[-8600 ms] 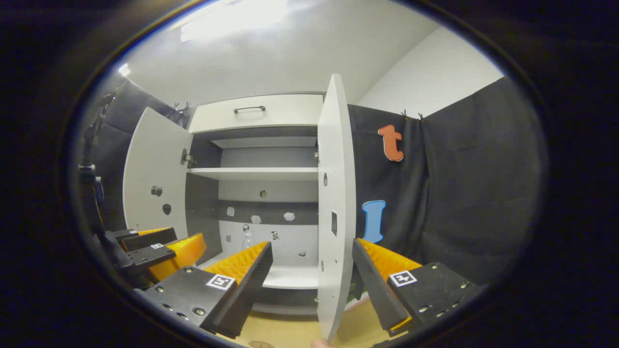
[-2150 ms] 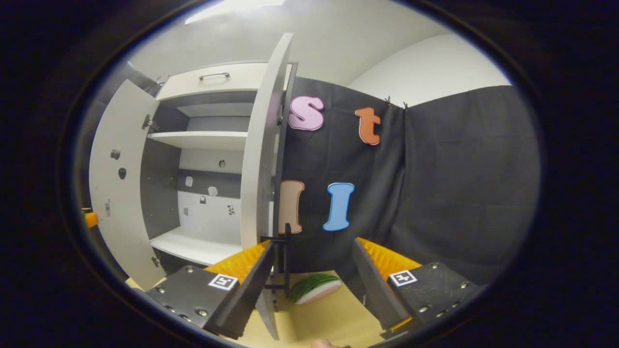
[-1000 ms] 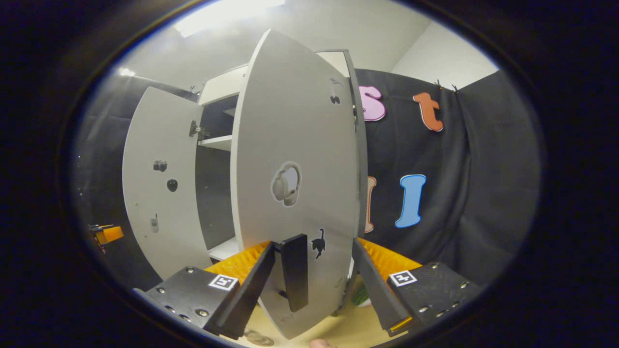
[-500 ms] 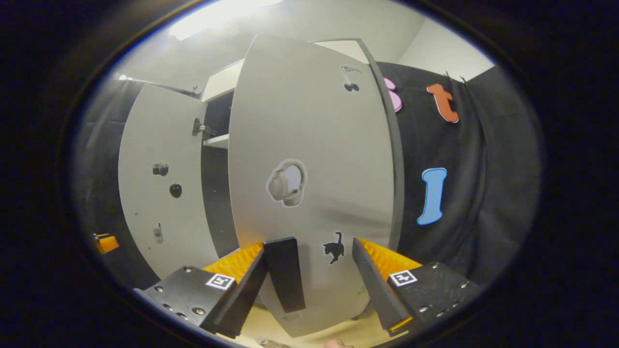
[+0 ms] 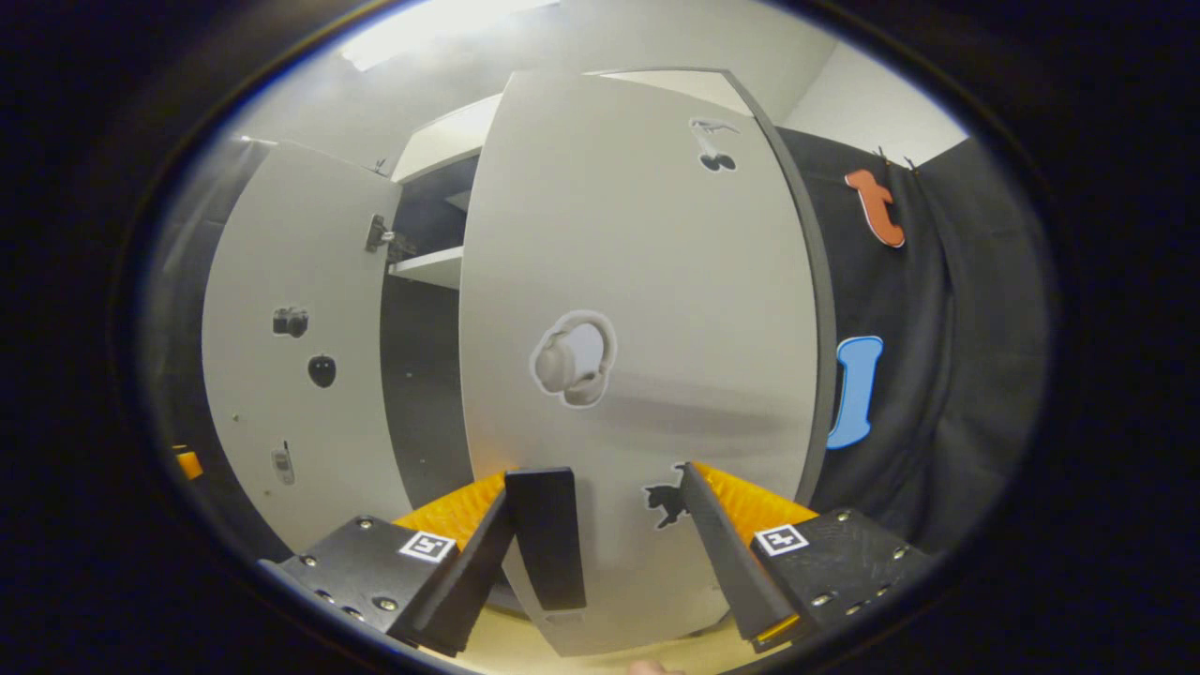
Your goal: Grasp the bottle in the cabinet with the left hand and place it on the coaster, then close the right door with the right hand and the left door with the left hand.
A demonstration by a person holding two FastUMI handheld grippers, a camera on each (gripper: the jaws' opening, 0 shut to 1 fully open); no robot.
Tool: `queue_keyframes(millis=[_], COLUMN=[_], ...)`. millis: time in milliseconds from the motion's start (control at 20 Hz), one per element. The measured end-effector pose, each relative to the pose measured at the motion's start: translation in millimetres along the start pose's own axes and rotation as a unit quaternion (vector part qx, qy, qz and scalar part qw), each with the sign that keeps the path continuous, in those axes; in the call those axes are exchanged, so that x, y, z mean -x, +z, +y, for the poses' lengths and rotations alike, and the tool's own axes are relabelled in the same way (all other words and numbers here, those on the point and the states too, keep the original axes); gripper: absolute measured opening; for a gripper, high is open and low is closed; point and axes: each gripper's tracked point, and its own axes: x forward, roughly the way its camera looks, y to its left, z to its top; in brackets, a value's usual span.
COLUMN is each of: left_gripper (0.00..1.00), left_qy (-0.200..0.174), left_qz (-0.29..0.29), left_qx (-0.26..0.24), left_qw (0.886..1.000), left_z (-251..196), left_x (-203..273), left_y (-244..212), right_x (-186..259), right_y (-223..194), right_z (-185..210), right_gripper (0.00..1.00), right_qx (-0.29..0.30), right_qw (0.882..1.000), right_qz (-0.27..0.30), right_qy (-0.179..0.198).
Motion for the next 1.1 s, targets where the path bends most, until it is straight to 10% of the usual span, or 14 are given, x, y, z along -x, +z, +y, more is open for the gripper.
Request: queue_keyframes(millis=[1100], left_gripper=[0.92], left_qy=[-0.021], left_qz=[-0.015], left_qx=[0.002], left_qw=[1.000], left_z=[0.5], left_x=[-39.3], left_y=[16.0], right_x=[-62.2], right_y=[-4.0], right_z=[16.8], right_gripper=[1.00], right_qx=[-0.004], right_qw=[0.999], right_qz=[-0.019], right_qy=[-0.048])
